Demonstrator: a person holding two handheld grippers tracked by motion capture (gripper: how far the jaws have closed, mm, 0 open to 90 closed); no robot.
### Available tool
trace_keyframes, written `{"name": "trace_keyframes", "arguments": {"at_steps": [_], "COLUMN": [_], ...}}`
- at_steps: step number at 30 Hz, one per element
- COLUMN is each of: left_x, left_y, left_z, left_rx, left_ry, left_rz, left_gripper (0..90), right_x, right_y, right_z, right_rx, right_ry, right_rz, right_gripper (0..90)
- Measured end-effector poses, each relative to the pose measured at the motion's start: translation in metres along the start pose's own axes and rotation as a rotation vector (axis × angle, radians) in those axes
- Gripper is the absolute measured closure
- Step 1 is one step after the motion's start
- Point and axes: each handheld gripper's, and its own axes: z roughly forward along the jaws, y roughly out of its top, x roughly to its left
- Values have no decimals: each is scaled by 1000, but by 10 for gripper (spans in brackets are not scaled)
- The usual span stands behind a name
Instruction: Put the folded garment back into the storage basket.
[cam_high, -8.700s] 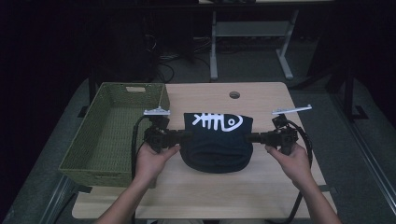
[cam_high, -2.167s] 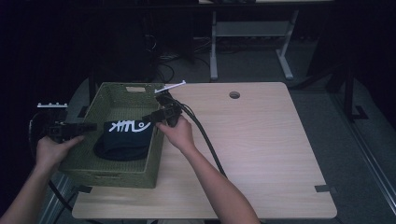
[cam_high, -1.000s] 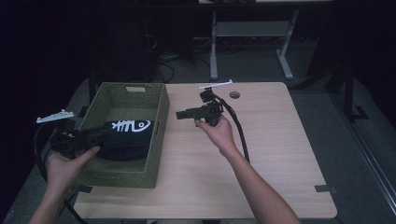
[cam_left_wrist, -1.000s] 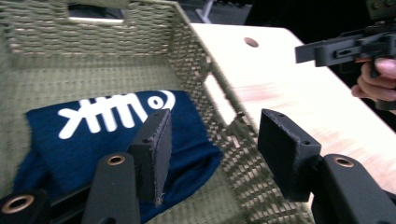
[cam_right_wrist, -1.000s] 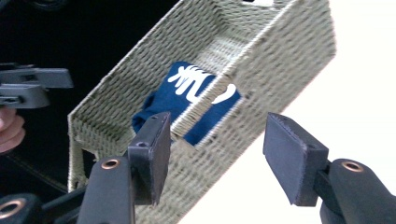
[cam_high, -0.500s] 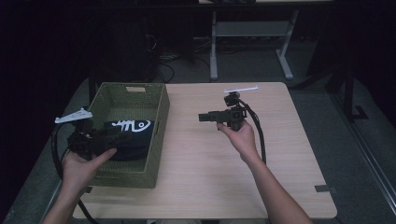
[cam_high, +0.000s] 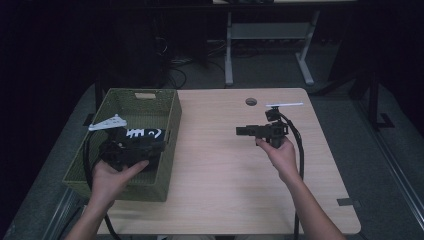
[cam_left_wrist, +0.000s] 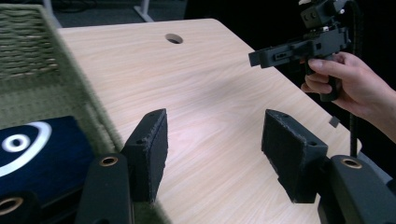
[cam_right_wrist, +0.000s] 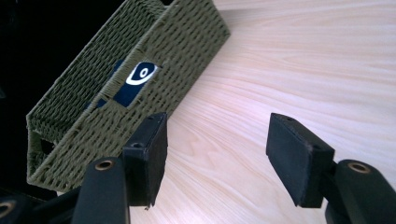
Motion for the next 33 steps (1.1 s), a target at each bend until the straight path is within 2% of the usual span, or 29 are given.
{"name": "trace_keyframes", "arguments": {"at_steps": [6, 13, 25, 29, 33], "left_x": [-10, -19, -42, -47, -50], "left_y": [-2, -8, -16, -18, -22], "left_z": [14, 37, 83, 96, 110], "left_rx": [11, 37, 83, 88, 82], "left_ry": [-30, -60, -124, -128, -140], "left_rz": [7, 2, 10, 14, 1], "left_gripper": [403, 391, 365, 361, 352], "right_x": [-13, -26, -49, -54, -60], "right_y": [-10, -21, -46, -51, -58], "right_z": [-17, -28, -51, -58, -63], "right_rx": [-21, -25, -30, -38, -42], "right_ry": [-25, -40, -70, -75, -83], "right_rz": [26, 39, 90, 95, 106], "right_gripper": [376, 366, 351, 353, 348]}}
